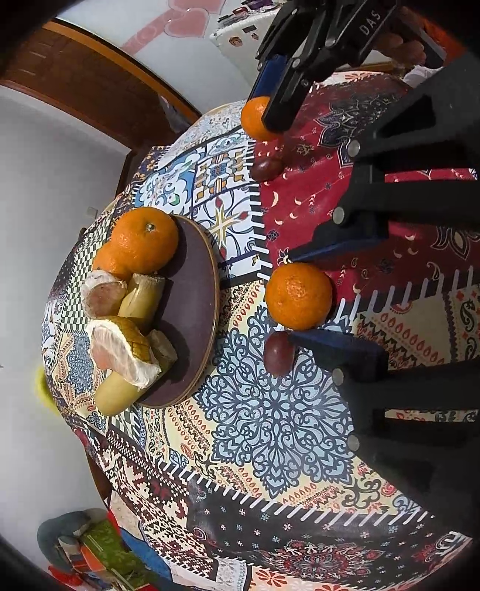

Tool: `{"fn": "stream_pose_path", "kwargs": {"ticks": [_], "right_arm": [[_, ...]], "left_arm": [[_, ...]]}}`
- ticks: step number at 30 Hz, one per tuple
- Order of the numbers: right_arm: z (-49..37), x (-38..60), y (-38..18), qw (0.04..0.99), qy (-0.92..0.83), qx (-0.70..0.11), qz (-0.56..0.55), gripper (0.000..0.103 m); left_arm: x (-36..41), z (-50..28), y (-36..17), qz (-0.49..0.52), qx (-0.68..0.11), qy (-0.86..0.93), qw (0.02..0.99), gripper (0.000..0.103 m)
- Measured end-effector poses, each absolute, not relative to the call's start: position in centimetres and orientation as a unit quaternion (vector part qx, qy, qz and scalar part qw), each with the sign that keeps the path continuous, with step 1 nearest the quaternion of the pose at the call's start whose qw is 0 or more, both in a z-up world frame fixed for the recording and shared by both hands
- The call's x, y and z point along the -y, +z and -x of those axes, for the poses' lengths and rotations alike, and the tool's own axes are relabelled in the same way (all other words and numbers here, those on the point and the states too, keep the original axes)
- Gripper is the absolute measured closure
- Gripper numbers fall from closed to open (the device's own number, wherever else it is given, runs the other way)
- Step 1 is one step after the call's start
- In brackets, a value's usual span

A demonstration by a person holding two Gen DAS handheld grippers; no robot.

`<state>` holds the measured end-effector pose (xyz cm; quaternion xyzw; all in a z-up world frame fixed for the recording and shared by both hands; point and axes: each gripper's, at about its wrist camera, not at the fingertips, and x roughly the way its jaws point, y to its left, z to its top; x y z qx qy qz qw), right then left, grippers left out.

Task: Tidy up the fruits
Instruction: 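Grasp a small mandarin with the left tool while the right tool grasps another mandarin, then carry the mandarins to the plate and release them with both tools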

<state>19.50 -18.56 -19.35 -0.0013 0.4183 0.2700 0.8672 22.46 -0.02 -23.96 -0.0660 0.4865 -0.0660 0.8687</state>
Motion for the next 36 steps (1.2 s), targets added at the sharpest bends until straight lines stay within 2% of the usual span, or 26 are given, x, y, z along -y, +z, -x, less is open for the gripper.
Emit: {"fn": "stream_pose_path", "kwargs": {"ticks": [19,36], "right_arm": [[-22.2,16.1,-17.6,0.876,0.284,-0.390,0.012,0.071],[-26.0,12.6,-19.7,0.862,0.304,-0.404,0.032,0.071]], "left_arm": [[-2.2,-23.0,-19.0,0.066,-0.424,-0.063,0.901,0.067],[-3.5,-27.4,-21.2,0.066,-0.431,-0.069,0.897,0.067]]}}
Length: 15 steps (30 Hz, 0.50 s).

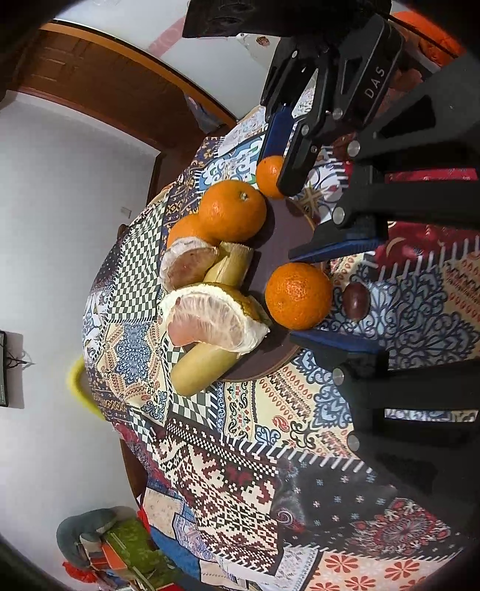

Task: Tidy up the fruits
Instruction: 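Carry the mandarins to the plate and release them with both tools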

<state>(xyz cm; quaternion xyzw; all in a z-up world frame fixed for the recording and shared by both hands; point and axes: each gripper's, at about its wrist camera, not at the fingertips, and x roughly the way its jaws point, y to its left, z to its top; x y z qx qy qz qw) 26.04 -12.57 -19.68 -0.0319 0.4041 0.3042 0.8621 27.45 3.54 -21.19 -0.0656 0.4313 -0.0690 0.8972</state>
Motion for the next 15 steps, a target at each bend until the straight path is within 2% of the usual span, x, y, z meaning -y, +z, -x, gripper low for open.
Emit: {"fn": "stream_pose_path", "kwargs": {"ticks": [15], "right_arm": [[-27.2,11.8,-20.6,0.854,0.309,-0.417,0.038,0.071]], "left_arm": [[-3.5,-29.2,-22.8,0.079,-0.447,-0.091,0.886,0.066]]}}
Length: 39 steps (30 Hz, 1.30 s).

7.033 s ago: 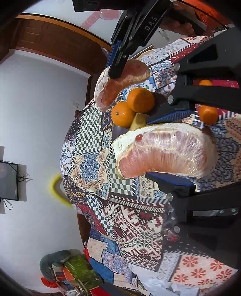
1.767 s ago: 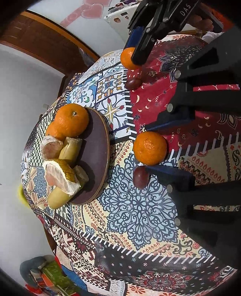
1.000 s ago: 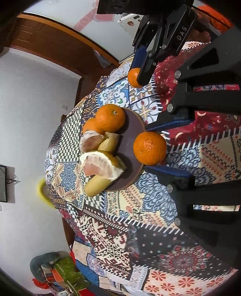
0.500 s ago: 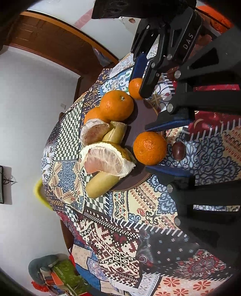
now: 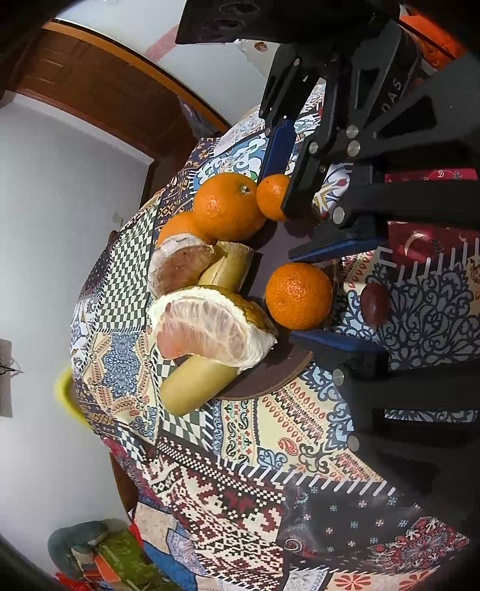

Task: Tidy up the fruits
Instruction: 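Carry the mandarins to the plate and release them with both tools, then grasp the dark red date on the cloth with the right tool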

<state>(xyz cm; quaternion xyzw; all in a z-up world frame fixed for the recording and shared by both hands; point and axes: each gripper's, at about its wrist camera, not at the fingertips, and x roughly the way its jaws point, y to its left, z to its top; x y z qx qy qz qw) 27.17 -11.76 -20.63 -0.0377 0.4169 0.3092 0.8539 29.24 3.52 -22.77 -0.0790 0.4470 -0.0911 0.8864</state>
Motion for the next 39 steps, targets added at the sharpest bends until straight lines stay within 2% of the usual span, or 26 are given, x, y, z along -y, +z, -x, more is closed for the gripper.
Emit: {"fn": "stream_pose_path", "kwargs": {"ticks": [10,14,31,39], "right_arm": [[-27.7,12.1,-20.6,0.850,0.308,-0.427,0.017,0.071],[-27.5,12.5,-20.2,0.853,0.306,-0.424,0.013,0.063],[-23.9,15.3,-15.2,0.881,0.284,-0.377,0.022,0.063],[-22.6,17.5,-15.4,0.887,0.258,-0.382,0.014,0.063]], "left_arm": [[-3.1,-29.1,-22.7,0.071,-0.446,-0.091,0.887,0.066],[-2.8,-28.8,-22.5,0.063,-0.445,-0.088,0.889,0.066],[-4.1,-24.6,-17.3,0.062,-0.402,-0.060,0.912,0.066],[-4.1,-22.5,-16.8,0.057,-0.403,-0.053,0.912,0.066]]}}
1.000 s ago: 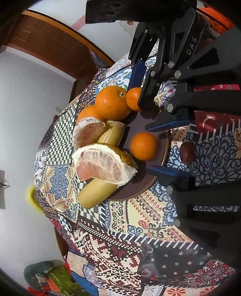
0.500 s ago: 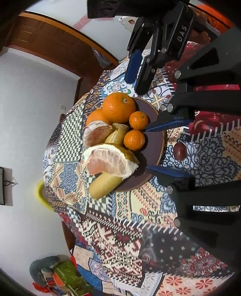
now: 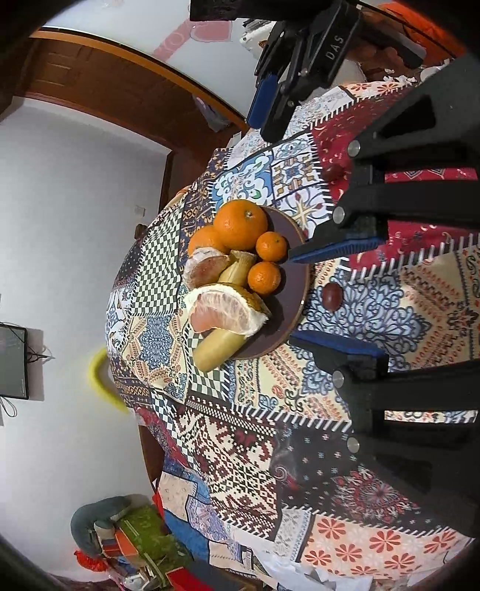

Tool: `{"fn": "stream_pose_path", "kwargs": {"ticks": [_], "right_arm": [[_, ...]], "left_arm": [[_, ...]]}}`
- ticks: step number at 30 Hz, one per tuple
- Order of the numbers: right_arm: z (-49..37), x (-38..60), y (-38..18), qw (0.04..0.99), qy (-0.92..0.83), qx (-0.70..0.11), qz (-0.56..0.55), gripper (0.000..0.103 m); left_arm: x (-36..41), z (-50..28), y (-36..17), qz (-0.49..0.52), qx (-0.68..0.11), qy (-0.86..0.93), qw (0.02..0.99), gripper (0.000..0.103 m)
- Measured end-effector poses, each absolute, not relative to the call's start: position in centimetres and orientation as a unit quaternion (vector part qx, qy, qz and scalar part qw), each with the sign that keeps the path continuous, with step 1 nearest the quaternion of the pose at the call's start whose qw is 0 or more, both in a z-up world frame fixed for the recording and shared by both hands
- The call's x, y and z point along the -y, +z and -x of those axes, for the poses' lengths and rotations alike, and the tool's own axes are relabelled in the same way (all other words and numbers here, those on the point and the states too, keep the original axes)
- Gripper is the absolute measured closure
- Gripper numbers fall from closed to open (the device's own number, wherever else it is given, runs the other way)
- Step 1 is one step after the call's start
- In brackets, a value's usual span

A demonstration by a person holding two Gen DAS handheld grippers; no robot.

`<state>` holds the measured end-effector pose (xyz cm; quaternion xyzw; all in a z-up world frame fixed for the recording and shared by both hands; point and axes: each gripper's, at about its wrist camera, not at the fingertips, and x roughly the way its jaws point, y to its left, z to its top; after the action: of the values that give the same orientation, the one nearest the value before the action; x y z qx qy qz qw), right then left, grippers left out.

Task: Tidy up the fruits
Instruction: 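Grasp the dark red date on the cloth with the right tool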

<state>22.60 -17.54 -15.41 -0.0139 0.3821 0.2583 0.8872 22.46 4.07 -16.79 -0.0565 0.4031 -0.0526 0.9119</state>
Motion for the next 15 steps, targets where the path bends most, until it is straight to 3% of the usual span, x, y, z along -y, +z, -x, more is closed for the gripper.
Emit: {"fn": "stream_pose_path", "kwargs": {"ticks": [15], "right_arm": [[-21.2,18.7,-20.8,0.859,0.246,-0.448,0.017,0.063]], "left_arm": [[-4.2,-21.5,-20.6,0.053,-0.450,-0.046,0.890,0.066]]}}
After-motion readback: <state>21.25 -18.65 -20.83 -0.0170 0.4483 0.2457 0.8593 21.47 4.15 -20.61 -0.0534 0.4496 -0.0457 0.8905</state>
